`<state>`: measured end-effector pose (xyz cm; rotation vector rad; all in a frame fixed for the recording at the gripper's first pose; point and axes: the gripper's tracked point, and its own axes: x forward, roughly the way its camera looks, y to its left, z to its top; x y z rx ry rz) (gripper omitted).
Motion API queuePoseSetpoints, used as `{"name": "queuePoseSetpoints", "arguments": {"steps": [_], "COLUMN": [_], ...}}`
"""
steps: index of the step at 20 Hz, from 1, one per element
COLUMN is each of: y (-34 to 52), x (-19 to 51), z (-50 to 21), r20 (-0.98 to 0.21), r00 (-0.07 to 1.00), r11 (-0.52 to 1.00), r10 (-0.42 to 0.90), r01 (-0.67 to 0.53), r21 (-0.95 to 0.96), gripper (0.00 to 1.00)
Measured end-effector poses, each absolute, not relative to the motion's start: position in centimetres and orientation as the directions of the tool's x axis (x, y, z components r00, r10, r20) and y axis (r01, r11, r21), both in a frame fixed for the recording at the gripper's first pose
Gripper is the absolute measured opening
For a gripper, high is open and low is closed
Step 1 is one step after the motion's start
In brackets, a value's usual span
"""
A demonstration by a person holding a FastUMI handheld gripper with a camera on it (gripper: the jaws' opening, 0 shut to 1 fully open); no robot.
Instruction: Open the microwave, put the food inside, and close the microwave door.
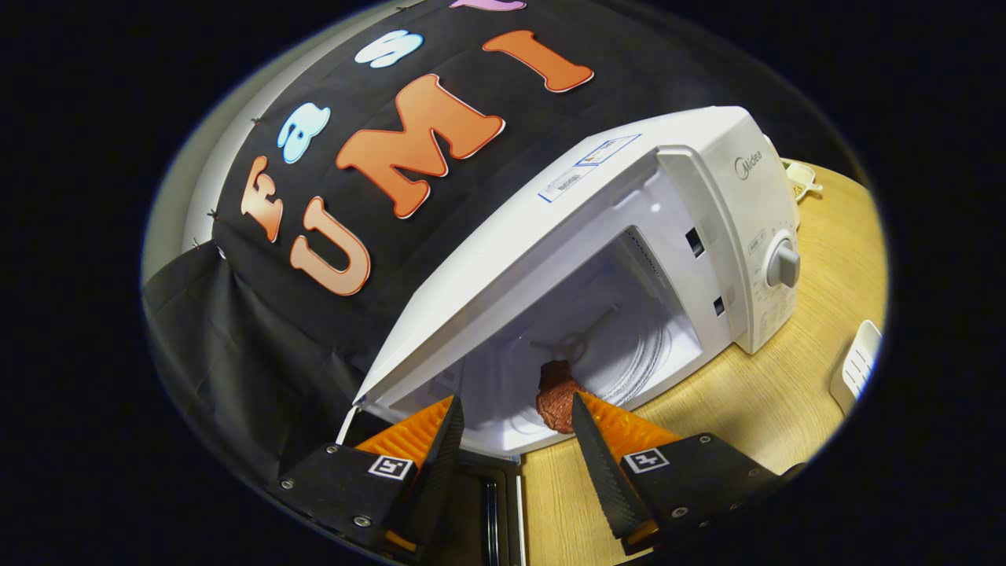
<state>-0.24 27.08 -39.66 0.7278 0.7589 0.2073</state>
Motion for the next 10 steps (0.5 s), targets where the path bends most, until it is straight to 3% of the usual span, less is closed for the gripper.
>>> {"name": "queuePoseSetpoints", "arguments": {"steps": [10], "y": [30.0], "x": [-11.0], "z": [-29.0], "r20": [-0.490], "r00": [0.718], "r11": [0.784], "r10": [0.494], "r01": [-0.123], "r21": [0.609], "gripper": [0.83]}}
